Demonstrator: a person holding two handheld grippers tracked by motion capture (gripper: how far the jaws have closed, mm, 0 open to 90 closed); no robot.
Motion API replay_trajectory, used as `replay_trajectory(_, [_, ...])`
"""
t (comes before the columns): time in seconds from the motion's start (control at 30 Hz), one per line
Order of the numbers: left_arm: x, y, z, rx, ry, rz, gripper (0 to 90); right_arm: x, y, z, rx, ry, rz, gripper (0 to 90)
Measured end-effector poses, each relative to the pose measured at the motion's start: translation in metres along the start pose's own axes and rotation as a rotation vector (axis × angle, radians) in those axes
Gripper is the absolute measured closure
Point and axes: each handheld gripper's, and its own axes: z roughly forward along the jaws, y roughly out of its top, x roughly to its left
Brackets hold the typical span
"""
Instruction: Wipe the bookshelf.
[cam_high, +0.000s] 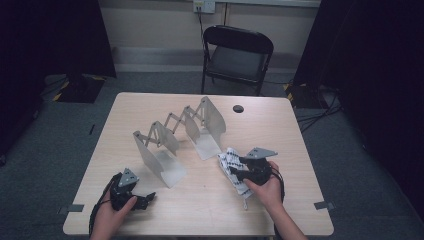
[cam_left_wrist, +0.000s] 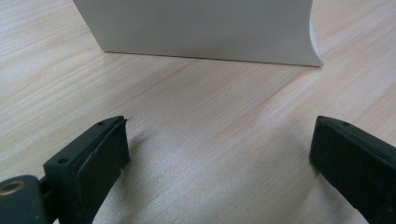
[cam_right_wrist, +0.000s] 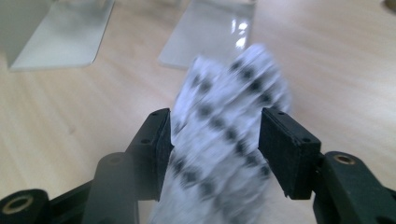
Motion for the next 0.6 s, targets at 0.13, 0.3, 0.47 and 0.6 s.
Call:
replay_trajectory(0.13, [0.000,0.000,0.000,0.000,0.000,0.000,4.4,-0.009,0.005,0.013,0.007,0.002,0.044,45.2])
replay_trajectory(0.3, [-0.001,0.000,0.000,-0.001,0.000,-0.005,4.4,-0.010,-0.005,0.031,0.037,0.020,0.052,52.1])
replay_trajectory(0.47, [-0.001,0.000,0.000,-0.002,0.001,-0.004,4.3,0.006,-0.008,0.027,0.050,0.067,-0.013,55.9])
replay_trajectory(0.6, [-0.001,0.000,0.000,0.000,0.003,-0.006,4.1,0.025,-0.012,0.023,0.059,0.124,-0.062,56.9])
